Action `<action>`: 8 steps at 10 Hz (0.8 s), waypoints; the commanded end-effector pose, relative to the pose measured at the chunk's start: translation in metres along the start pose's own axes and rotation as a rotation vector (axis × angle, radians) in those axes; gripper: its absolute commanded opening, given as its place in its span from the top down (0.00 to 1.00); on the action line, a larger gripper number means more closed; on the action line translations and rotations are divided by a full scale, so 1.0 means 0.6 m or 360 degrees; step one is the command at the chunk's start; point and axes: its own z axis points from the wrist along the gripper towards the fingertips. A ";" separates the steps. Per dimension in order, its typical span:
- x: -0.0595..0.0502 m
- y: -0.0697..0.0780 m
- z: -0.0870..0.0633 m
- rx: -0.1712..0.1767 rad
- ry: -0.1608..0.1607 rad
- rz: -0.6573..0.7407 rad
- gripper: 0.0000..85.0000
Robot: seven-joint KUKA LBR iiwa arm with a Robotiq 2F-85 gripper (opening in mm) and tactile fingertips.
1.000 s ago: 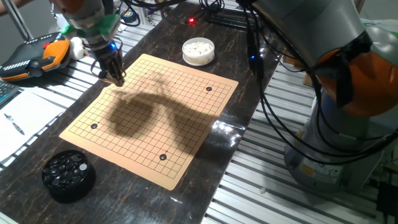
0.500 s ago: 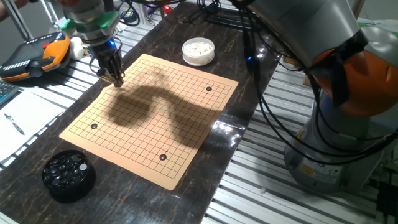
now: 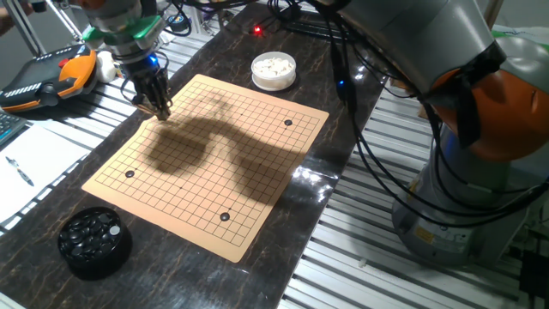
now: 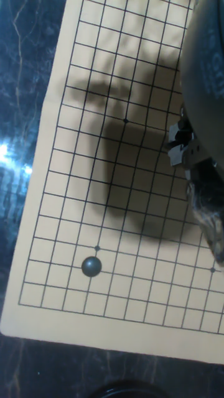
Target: Play the first move as black on the 3-4 point in the upper right corner of the Go board
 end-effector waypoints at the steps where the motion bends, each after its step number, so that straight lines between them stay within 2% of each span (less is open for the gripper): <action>1: 0.000 0.000 0.000 -0.0011 0.0000 -0.0009 0.98; 2: -0.003 -0.016 0.000 -0.0029 0.0003 -0.0021 0.98; 4: -0.005 -0.050 0.004 -0.0013 0.0009 -0.0026 0.98; 6: 0.002 -0.086 0.016 0.0002 -0.0002 -0.0029 0.98; 8: 0.004 -0.124 0.020 -0.0006 0.0001 -0.0023 0.98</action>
